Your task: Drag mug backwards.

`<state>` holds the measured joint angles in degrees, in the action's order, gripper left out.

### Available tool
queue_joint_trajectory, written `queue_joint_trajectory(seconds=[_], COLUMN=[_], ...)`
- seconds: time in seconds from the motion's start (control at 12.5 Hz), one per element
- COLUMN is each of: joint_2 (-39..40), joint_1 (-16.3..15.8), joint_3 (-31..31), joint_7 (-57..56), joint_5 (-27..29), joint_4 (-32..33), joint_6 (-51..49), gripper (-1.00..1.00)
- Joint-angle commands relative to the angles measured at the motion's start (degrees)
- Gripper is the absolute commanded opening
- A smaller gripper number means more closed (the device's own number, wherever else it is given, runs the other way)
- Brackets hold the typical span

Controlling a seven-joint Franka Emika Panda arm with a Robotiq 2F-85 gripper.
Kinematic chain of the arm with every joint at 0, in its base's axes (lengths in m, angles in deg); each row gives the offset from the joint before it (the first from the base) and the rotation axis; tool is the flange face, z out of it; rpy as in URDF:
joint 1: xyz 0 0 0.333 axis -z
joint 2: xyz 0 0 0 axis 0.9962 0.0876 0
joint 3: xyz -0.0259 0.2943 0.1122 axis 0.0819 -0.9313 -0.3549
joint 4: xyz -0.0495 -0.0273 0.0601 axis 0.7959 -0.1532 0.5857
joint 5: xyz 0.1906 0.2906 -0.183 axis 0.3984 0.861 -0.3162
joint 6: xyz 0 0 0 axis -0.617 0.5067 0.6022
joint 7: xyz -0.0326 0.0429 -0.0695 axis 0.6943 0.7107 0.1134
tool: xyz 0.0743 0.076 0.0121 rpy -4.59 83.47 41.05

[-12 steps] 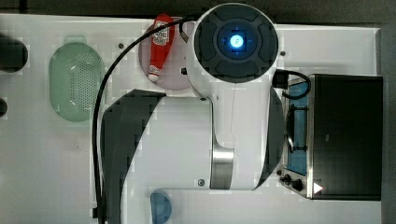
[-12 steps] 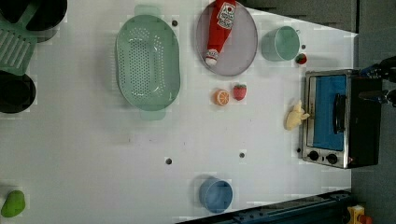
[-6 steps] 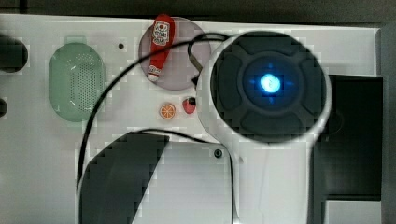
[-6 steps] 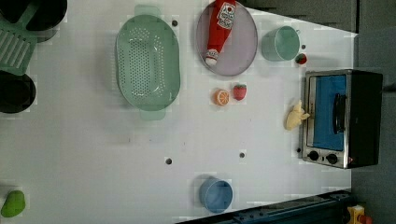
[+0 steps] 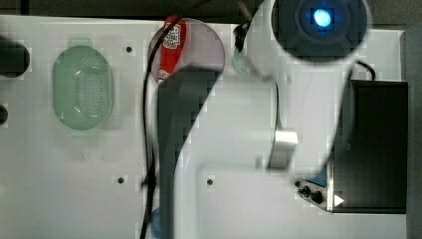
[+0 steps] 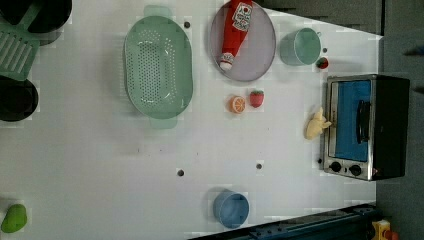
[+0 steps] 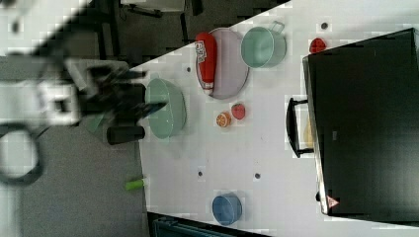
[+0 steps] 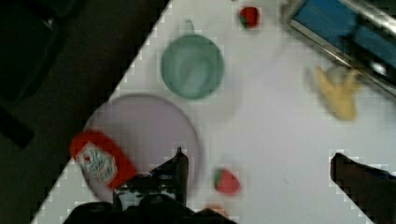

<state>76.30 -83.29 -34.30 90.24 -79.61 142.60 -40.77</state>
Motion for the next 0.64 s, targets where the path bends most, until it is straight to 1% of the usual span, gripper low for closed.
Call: queue_joint_trajectory(seconds=[0.08,0.32,0.64], joint_2=[10.69,19.85,30.74], joint_1=[0.21,0.51,0.55], joint_3=[2.9,3.69,3.38], joint_7=[5.06,9.61,25.99], joint_5=[0.61,0.71,2.3], joint_4=[2.35,1.13,-0.5], joint_6=[5.84,18.03,29.42], gripper=[1.0,1.0,1.0])
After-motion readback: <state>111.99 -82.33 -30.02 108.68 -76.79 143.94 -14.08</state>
